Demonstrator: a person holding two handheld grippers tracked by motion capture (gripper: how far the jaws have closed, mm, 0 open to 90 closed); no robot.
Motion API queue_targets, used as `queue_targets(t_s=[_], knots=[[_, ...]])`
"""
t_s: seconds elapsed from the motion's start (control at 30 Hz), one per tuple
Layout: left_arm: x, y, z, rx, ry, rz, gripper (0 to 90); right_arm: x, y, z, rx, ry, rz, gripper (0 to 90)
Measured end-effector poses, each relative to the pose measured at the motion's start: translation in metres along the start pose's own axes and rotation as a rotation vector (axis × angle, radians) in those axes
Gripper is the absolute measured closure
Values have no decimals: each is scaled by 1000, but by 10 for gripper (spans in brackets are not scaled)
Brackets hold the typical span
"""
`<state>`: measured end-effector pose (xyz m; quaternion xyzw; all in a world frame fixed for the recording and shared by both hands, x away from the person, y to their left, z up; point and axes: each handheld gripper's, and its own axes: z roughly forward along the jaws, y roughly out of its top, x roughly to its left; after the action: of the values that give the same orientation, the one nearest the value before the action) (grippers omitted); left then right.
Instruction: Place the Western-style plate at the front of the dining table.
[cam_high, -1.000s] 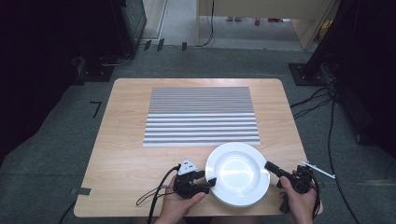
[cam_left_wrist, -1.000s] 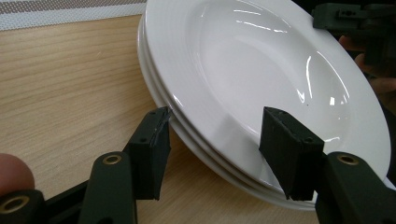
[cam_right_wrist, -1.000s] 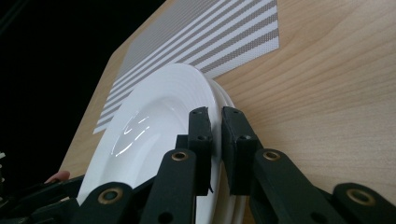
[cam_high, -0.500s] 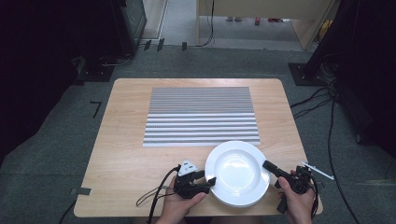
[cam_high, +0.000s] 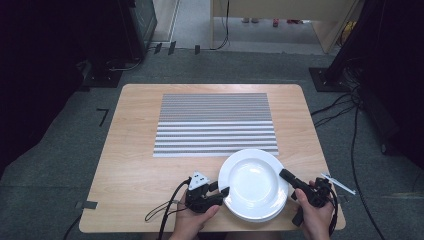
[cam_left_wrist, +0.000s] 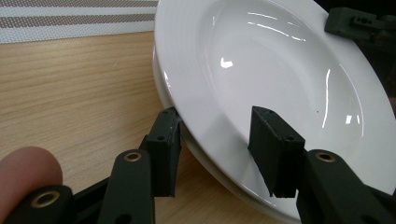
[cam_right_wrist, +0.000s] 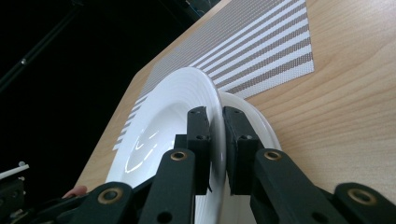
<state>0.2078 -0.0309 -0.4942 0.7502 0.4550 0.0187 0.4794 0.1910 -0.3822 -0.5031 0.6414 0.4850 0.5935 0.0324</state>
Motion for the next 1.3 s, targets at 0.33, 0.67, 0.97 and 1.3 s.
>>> queue_targets(t_s=[0.33, 0.67, 0.97, 1.3], knots=[[6, 2, 0, -31, -24, -60, 594, 2, -3, 3, -38, 43, -30, 833], [14, 4, -1, -58, -61, -121, 649, 2, -10, 10, -11, -5, -15, 804], [16, 5, -2, -54, -69, -145, 667, 6, -12, 9, -32, -9, -5, 811], [20, 7, -4, -61, -111, -172, 698, 10, -11, 6, -40, 2, 5, 813]])
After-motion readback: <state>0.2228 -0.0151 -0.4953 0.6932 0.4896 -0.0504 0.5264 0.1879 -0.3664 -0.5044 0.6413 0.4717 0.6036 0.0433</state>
